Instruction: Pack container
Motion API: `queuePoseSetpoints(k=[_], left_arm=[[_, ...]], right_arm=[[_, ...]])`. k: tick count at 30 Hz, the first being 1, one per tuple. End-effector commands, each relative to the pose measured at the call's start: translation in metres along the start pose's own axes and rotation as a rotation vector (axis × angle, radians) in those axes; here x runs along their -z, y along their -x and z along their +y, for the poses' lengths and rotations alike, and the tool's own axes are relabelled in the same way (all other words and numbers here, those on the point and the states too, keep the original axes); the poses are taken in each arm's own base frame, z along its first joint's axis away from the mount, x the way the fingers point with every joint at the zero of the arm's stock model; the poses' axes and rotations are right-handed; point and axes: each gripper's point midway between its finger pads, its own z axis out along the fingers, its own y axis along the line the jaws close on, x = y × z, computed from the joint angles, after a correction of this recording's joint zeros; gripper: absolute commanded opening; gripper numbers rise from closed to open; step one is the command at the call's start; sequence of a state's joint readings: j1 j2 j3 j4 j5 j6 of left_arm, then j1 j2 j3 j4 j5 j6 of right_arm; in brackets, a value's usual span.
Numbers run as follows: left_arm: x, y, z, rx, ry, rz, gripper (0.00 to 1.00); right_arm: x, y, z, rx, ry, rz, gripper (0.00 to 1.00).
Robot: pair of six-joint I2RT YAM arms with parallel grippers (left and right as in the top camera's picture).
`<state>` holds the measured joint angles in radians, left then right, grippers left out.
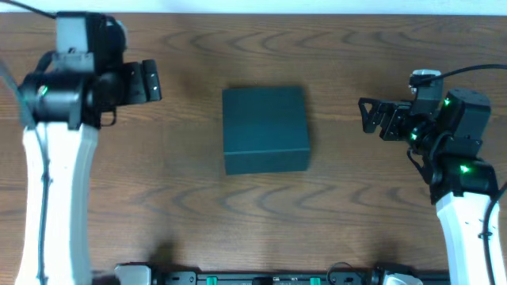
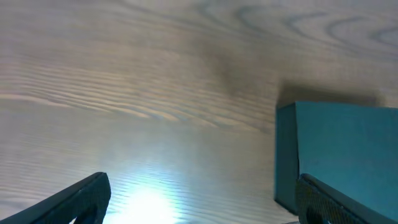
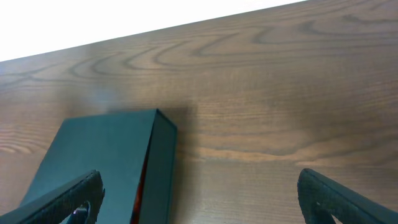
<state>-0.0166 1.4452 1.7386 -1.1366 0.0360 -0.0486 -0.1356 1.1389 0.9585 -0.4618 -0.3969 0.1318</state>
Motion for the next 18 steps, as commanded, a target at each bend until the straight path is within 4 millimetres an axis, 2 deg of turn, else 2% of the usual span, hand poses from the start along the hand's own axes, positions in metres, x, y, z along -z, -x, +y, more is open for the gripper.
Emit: queuePoseSetpoints(k=[1, 5, 9, 12, 18], left_arm=[[0.042, -0.006, 0.011, -0.091, 0.045, -0.088, 0.95], [0.067, -0.027, 0.019, -0.101, 0.07, -0.147, 0.95], [0.073, -0.059, 0.026, -0.096, 0.084, -0.201, 0.95], [0.071, -0.084, 0.028, -0.092, 0.08, -0.251, 0.95], [0.046, -0.135, 0.033, -0.046, 0.069, -0.328, 0.95]], right_arm=[[0.002, 0.003, 0.0, 0.011, 0.006, -0.005, 0.99], [0.002, 0.003, 0.0, 0.011, 0.006, -0.005, 0.99], [0.002, 0.003, 0.0, 0.011, 0.006, -0.005, 0.99], [0.002, 0.003, 0.0, 0.011, 0.006, -0.005, 0.99], [0.002, 0.003, 0.0, 0.011, 0.006, -0.005, 0.99]])
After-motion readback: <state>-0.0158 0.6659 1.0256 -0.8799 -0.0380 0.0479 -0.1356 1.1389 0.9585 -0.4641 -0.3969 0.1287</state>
